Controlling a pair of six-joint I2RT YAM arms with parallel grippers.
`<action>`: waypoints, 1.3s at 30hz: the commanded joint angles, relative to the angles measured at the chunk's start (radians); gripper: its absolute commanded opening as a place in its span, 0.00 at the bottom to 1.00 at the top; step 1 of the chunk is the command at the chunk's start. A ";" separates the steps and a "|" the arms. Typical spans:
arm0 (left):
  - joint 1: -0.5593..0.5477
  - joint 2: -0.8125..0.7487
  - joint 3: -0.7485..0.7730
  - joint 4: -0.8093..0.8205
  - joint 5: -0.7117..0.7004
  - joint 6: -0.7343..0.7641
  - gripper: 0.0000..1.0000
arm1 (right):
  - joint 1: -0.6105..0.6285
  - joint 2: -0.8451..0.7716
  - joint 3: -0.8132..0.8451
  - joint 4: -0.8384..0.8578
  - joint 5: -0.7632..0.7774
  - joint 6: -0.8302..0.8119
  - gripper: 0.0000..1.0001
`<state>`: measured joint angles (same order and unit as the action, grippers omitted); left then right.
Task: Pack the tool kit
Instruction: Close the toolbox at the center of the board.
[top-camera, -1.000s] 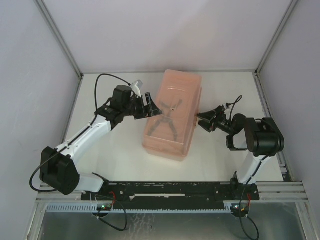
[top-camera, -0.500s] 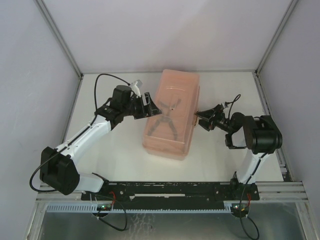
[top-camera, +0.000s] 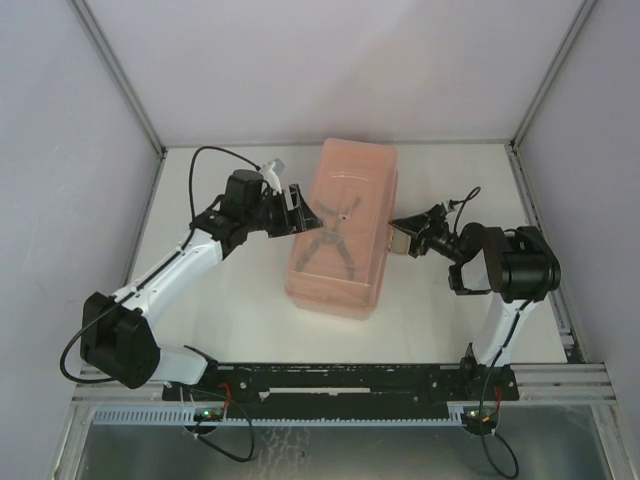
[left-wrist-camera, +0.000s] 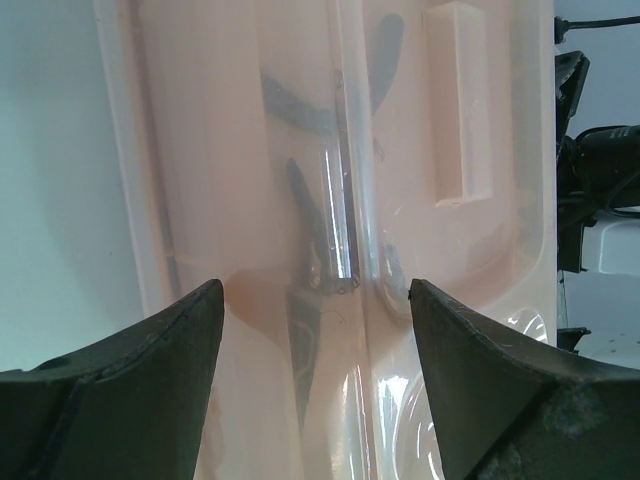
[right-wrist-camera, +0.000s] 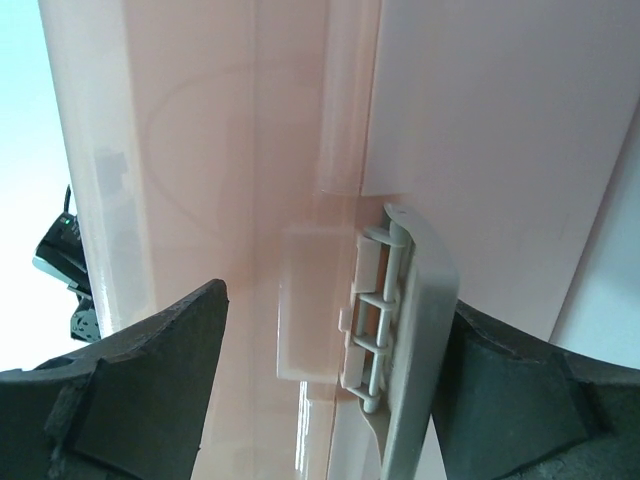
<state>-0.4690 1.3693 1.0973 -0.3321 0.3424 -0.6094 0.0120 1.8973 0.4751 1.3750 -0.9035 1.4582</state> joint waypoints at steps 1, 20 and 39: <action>-0.009 0.023 0.050 -0.047 0.010 0.030 0.77 | 0.034 0.028 0.045 0.102 -0.021 0.030 0.74; -0.009 0.047 0.062 -0.053 0.022 0.032 0.74 | 0.089 -0.005 0.034 0.118 -0.040 0.054 0.72; -0.009 0.051 0.064 -0.061 0.027 0.041 0.73 | 0.080 -0.122 -0.030 0.116 -0.001 0.033 0.71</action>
<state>-0.4618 1.3945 1.1168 -0.3431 0.3195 -0.5911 0.0547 1.8511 0.4431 1.3899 -0.8379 1.4982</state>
